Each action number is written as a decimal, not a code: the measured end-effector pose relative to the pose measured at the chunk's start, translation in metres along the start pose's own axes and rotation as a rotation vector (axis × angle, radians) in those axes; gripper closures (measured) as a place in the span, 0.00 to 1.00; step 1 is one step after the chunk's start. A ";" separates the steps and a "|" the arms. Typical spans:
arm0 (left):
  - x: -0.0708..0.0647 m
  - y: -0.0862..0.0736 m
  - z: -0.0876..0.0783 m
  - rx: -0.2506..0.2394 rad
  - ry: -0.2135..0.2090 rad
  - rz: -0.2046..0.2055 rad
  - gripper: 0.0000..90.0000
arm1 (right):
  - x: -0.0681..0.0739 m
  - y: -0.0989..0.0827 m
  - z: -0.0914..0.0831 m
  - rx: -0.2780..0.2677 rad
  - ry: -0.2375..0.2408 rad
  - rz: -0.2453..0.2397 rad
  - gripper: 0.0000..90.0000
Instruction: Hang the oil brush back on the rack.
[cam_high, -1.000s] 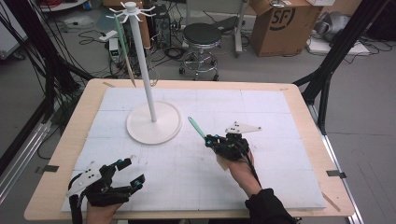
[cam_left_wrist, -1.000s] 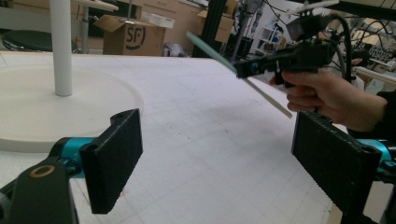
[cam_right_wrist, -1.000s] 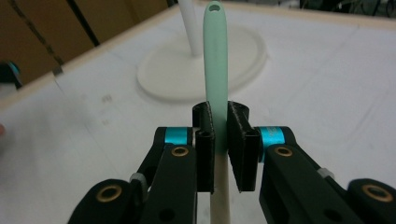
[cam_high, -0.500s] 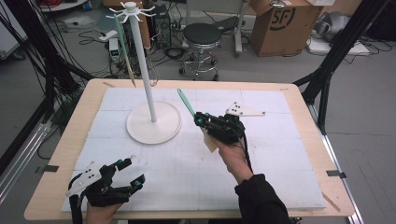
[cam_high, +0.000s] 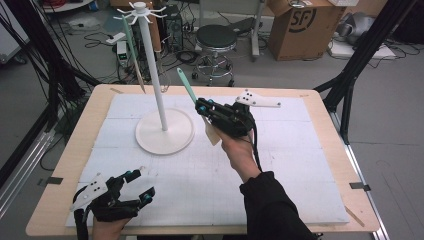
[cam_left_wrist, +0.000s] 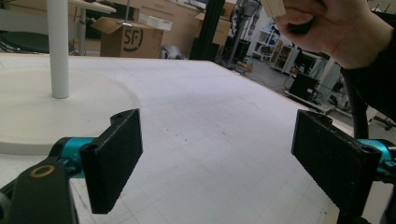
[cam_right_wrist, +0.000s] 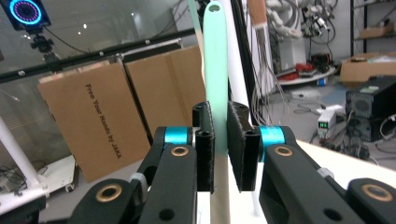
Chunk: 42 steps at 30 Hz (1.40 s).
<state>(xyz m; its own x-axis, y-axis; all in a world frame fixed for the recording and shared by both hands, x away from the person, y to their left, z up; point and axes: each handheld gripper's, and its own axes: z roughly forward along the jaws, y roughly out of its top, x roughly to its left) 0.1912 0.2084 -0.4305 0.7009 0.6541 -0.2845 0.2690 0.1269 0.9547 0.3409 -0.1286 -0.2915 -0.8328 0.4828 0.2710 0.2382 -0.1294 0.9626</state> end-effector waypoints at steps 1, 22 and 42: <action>0.000 0.000 0.000 0.000 0.001 0.000 0.19 | 0.001 0.002 0.002 -0.008 0.004 0.001 0.91; 0.000 0.001 0.000 -0.007 -0.008 0.000 0.19 | 0.016 0.039 0.041 -0.124 0.065 0.018 0.91; 0.003 0.001 -0.002 -0.015 -0.002 -0.008 0.19 | 0.018 0.066 0.067 -0.115 0.029 -0.012 0.91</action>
<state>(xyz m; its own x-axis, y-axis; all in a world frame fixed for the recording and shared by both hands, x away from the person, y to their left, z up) 0.1921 0.2120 -0.4304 0.7002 0.6514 -0.2921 0.2647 0.1431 0.9536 0.3753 -0.0706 -0.2236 -0.8498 0.4596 0.2582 0.1710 -0.2230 0.9597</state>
